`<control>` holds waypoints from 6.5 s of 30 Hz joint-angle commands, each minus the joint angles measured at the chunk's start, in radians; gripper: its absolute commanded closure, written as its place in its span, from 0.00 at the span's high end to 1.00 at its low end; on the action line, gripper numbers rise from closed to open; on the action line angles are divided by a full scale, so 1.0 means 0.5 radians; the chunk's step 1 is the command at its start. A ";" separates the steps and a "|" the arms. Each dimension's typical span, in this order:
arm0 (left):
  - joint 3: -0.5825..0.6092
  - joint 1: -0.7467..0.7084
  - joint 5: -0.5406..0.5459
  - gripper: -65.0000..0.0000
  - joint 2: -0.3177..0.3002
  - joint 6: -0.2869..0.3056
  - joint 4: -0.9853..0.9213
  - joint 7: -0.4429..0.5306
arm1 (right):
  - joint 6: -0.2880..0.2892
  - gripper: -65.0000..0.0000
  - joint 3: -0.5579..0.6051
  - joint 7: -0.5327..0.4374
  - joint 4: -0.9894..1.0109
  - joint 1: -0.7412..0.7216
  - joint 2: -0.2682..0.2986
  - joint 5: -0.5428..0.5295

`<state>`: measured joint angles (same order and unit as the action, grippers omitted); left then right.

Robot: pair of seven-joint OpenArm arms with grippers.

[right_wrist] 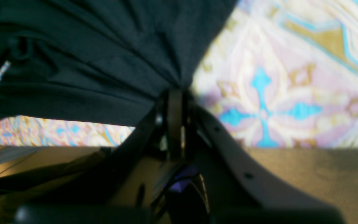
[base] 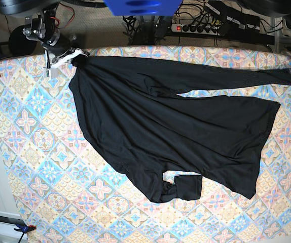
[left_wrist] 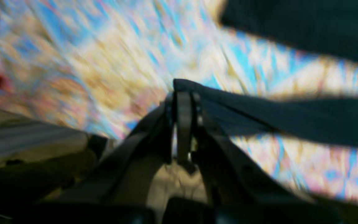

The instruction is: Layout the t-shirt on the table in an organized manner, then fold the t-shirt properly

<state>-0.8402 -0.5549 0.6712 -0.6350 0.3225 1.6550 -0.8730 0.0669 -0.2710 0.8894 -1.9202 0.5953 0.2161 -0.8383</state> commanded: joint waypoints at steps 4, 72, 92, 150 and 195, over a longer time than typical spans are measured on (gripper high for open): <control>-0.043 0.313 0.111 0.00 0.044 -0.002 0.024 0.020 | 0.009 0.00 -0.009 -0.037 -0.040 -0.011 0.017 -0.025; 0.292 1.041 -0.227 0.41 0.553 -0.140 -0.728 0.238 | 0.009 0.00 0.117 -0.037 0.061 -0.526 0.005 -0.019; 0.335 1.197 -0.230 0.00 0.477 -0.131 -0.998 0.259 | 0.009 0.00 0.108 -0.037 0.049 -0.514 0.002 -0.025; 0.068 1.464 -0.209 0.00 0.541 -0.143 -0.986 0.419 | 0.000 0.00 -0.036 0.122 0.147 -0.394 0.005 -0.172; 0.169 1.068 -0.003 0.43 0.375 -0.140 -0.906 0.339 | -0.007 0.24 -0.021 0.131 0.282 -0.572 0.002 -0.175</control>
<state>-0.7509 -0.0269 0.6598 -0.4194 0.2493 1.1881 -0.7219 0.0525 -0.2787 0.9661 -1.7588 0.3176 0.2058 -0.9092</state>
